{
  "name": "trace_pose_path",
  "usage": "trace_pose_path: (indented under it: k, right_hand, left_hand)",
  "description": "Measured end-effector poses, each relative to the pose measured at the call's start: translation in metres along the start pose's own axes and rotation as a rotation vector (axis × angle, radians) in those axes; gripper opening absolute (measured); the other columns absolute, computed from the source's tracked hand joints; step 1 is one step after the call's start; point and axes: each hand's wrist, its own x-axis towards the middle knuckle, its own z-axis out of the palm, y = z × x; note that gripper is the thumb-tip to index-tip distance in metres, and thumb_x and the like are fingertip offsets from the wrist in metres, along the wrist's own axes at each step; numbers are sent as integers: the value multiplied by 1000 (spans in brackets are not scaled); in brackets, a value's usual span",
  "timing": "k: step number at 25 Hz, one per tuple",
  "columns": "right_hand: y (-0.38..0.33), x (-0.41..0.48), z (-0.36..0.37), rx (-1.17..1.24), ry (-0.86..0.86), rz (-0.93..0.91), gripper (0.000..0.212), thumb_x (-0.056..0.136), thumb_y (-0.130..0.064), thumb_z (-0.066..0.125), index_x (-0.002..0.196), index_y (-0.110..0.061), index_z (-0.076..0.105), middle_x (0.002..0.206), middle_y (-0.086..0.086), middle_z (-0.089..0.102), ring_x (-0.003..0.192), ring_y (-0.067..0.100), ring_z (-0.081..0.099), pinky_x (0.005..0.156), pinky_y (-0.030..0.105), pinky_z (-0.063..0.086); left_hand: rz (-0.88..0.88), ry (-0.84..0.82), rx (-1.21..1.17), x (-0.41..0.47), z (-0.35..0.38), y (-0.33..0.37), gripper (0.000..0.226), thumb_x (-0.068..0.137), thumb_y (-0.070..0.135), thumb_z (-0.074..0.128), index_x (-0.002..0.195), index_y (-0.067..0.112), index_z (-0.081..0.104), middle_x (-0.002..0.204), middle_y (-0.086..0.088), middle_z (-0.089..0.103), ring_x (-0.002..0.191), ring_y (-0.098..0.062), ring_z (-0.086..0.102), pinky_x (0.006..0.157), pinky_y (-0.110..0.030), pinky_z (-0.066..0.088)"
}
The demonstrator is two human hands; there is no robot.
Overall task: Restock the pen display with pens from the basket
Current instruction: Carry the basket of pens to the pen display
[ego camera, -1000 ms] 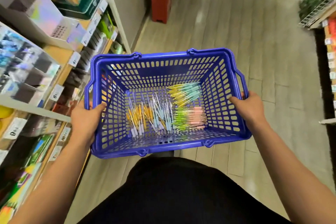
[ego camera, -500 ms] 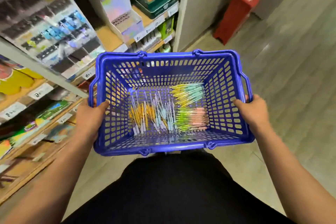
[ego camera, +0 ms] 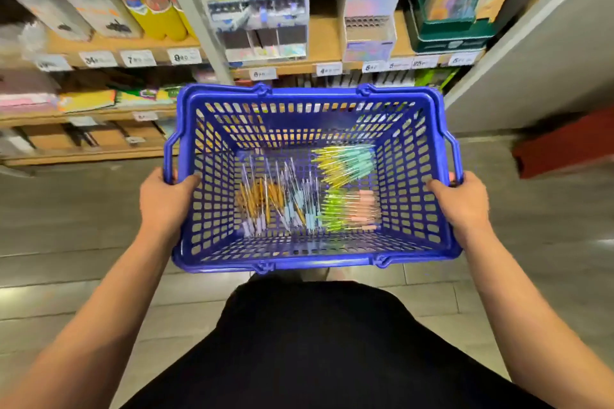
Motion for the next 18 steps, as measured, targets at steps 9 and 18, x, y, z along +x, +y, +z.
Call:
trace_pose_path:
  k: [9,18]
  right_hand:
    - [-15,26,43,-107,-59,-5,26,79,-26,76,92,-14,58,88,4,68,77,27,65,70,36,51]
    - [-1,103,132,-182,-71,9,31,77,-29,78,96,-16,57,91,2,68,78,23,66,69,32,51]
  left_hand:
    - [-63,66,13,21,5,-32,23,78,31,78,93,19,65,92,-5,74,86,-30,73,81,-46,60]
    - [-106,26,9,123,71,-70,20,75,35,77,85,26,62,94,-4,74,89,-30,74,86,-52,61]
